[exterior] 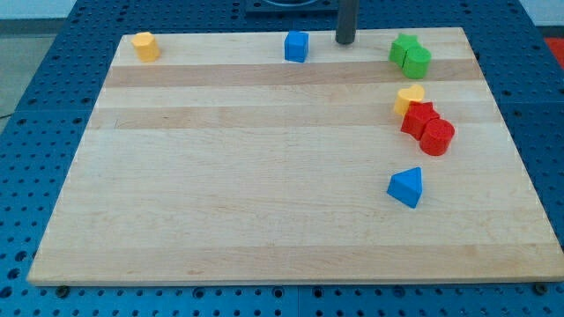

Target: Place blue cube and green star in a horizontal line with yellow hexagon

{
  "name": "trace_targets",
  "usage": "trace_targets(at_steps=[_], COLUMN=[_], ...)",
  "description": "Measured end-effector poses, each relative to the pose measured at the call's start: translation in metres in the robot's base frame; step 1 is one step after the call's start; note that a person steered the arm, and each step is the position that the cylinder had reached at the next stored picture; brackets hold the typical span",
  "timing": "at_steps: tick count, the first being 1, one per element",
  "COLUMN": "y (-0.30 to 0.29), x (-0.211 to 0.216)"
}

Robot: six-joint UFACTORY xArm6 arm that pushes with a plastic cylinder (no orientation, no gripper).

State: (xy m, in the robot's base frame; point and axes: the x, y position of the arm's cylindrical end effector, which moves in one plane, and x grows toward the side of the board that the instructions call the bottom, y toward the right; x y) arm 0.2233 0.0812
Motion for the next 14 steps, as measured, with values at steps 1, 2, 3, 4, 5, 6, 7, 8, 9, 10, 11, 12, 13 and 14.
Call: trace_targets(at_steps=[1, 2, 3, 4, 5, 6, 7, 8, 9, 10, 11, 12, 13, 14], y=[-0.057, -0.122, -0.131, -0.116, -0.186, -0.248, -0.259, -0.257, -0.223, -0.198, -0.177, -0.160, -0.161, -0.170], x=[0.014, 0.015, 0.018, 0.051, 0.074, 0.062, 0.025, -0.008, -0.010, -0.010, -0.010, -0.009, -0.009, -0.010])
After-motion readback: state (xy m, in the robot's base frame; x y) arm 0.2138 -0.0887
